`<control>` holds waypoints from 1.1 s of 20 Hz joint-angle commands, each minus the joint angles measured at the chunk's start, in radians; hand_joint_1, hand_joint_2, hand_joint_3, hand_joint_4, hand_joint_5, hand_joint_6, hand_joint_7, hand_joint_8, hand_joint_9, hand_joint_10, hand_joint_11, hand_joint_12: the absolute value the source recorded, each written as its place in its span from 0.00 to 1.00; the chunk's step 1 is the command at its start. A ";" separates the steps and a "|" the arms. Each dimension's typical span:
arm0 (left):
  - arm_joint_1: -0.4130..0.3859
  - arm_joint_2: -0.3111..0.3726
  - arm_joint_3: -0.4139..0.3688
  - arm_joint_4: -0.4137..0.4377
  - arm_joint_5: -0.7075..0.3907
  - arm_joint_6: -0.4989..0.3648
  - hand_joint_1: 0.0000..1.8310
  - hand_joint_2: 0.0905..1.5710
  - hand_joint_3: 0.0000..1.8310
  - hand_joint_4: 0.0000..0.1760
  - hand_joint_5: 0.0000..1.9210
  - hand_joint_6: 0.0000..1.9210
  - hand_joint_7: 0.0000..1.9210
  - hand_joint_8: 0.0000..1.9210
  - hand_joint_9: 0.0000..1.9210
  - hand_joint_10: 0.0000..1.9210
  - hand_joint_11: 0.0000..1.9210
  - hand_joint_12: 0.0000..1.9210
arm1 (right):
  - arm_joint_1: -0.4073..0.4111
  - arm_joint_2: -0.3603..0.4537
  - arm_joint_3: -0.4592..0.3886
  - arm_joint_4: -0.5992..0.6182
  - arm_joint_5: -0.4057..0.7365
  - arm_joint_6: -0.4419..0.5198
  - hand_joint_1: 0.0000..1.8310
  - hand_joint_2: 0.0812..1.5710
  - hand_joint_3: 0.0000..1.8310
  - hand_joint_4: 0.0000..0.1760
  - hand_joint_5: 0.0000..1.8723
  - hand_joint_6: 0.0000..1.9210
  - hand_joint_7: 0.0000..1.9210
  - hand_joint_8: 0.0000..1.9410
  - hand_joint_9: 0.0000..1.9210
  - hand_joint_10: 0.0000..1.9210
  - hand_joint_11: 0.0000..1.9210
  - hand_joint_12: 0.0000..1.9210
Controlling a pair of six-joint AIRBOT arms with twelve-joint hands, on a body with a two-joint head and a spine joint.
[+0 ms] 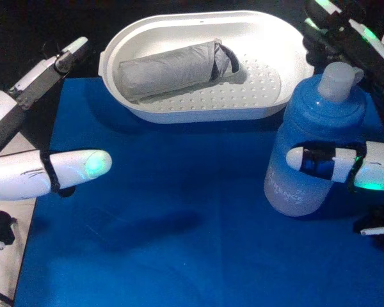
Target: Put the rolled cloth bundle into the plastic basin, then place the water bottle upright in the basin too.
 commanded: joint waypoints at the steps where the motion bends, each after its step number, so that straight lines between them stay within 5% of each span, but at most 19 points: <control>1: -0.008 -0.007 -0.001 0.001 -0.125 -0.009 0.29 0.53 0.00 1.00 0.00 0.00 0.00 0.00 0.00 0.00 0.00 0.00 | 0.016 -0.005 0.004 -0.018 0.107 0.016 0.52 0.57 0.00 0.74 0.09 0.00 0.17 0.00 0.19 0.01 0.07 0.37; 2: -0.007 -0.008 -0.002 0.001 -0.126 -0.010 0.30 0.54 0.00 1.00 0.00 0.00 0.00 0.00 0.00 0.00 0.00 0.00 | 0.018 -0.006 0.008 -0.017 0.097 0.018 0.53 0.61 0.00 0.26 0.17 0.00 0.26 0.00 0.28 0.01 0.14 0.38; 4: -0.004 -0.010 -0.002 0.000 -0.127 -0.013 0.29 0.54 0.00 1.00 0.00 0.00 0.00 0.00 0.00 0.00 0.00 0.00 | 0.020 -0.007 0.012 -0.017 0.082 0.022 0.57 0.63 0.00 0.00 0.25 0.00 0.32 0.00 0.37 0.01 0.24 0.34; 6: 0.000 -0.011 -0.004 0.000 -0.127 -0.016 0.29 0.53 0.00 1.00 0.00 0.00 0.00 0.00 0.00 0.00 0.00 0.00 | 0.020 -0.006 0.012 -0.017 0.082 0.022 0.63 0.68 0.00 0.00 0.34 0.00 0.42 0.01 0.50 0.03 0.40 0.37; 7: 0.002 -0.010 -0.004 0.000 -0.127 -0.018 0.29 0.52 0.00 1.00 0.00 0.00 0.00 0.00 0.00 0.00 0.00 0.00 | 0.020 -0.005 0.013 -0.017 0.082 0.022 0.70 0.71 0.02 0.00 0.39 0.00 0.44 0.50 0.56 0.05 0.46 0.45; 8: 0.003 -0.011 -0.004 0.000 -0.127 -0.019 0.29 0.52 0.00 1.00 0.00 0.00 0.00 0.00 0.00 0.00 0.00 0.00 | 0.020 -0.003 0.013 -0.018 0.082 0.022 0.67 0.73 0.04 0.00 0.36 0.54 0.47 0.62 0.60 0.06 0.49 0.47; 9: 0.003 -0.011 -0.005 0.000 -0.127 -0.020 0.29 0.52 0.00 1.00 0.00 0.00 0.00 0.00 0.00 0.00 0.00 0.00 | 0.020 0.000 0.013 -0.018 0.082 0.022 0.66 0.76 0.00 0.00 0.35 0.66 0.48 0.66 0.63 0.10 0.49 0.59; 11: 0.003 -0.012 -0.005 0.000 -0.127 -0.021 0.29 0.51 0.00 1.00 0.00 0.00 0.00 0.00 0.00 0.00 0.00 0.00 | 0.020 0.005 0.014 -0.018 0.080 0.022 0.65 0.75 0.00 0.00 0.40 0.62 0.48 0.63 0.54 0.30 0.42 0.71; 12: 0.003 -0.013 -0.005 0.001 -0.127 -0.021 0.29 0.51 0.00 1.00 0.00 0.00 0.00 0.00 0.00 0.00 0.00 0.00 | 0.020 0.008 0.015 -0.018 0.080 0.022 0.66 0.73 0.00 0.00 0.44 0.56 0.50 0.60 0.55 0.39 0.47 0.74; 15: 0.003 -0.016 -0.005 0.001 -0.126 -0.022 0.30 0.51 0.00 1.00 0.00 0.00 0.00 0.00 0.00 0.00 0.00 0.00 | 0.020 0.010 0.021 -0.018 0.078 0.022 0.69 0.70 0.00 0.00 0.47 0.50 0.57 0.51 0.63 0.41 0.57 0.70; 18: 0.003 -0.020 -0.004 0.001 -0.121 -0.024 0.30 0.52 0.00 1.00 0.00 0.00 0.00 0.00 0.00 0.00 0.00 0.00 | 0.028 0.018 0.030 -0.028 0.077 0.022 0.69 0.69 0.00 0.00 0.48 0.45 0.57 0.53 0.66 0.47 0.61 0.73; 19: 0.003 -0.021 -0.004 0.001 -0.120 -0.024 0.31 0.52 0.00 1.00 0.00 0.00 0.00 0.00 0.00 0.00 0.00 0.00 | 0.040 0.026 0.031 -0.039 0.077 0.022 0.63 0.71 0.00 0.00 0.50 0.54 0.64 0.27 0.67 0.49 0.62 0.74; 20: 0.004 -0.021 -0.004 0.001 -0.121 -0.025 0.31 0.53 0.00 1.00 0.00 0.00 0.00 0.00 0.00 0.00 0.00 0.00 | 0.069 0.042 0.032 -0.057 0.077 0.022 0.68 0.69 0.00 0.00 0.50 0.43 0.60 0.46 0.68 0.48 0.62 0.72; 21: 0.004 -0.021 -0.004 0.001 -0.121 -0.025 0.30 0.52 0.00 1.00 0.00 0.00 0.00 0.00 0.00 0.00 0.00 0.00 | 0.088 0.052 0.032 -0.076 0.075 0.022 0.69 0.69 0.00 0.00 0.49 0.44 0.57 0.53 0.67 0.47 0.62 0.72; 22: 0.004 -0.021 -0.004 0.001 -0.124 -0.025 0.29 0.52 0.00 1.00 0.00 0.00 0.00 0.00 0.00 0.00 0.00 0.00 | 0.110 0.064 0.031 -0.096 0.075 0.022 0.64 0.71 0.00 0.00 0.50 0.51 0.61 0.37 0.67 0.49 0.61 0.74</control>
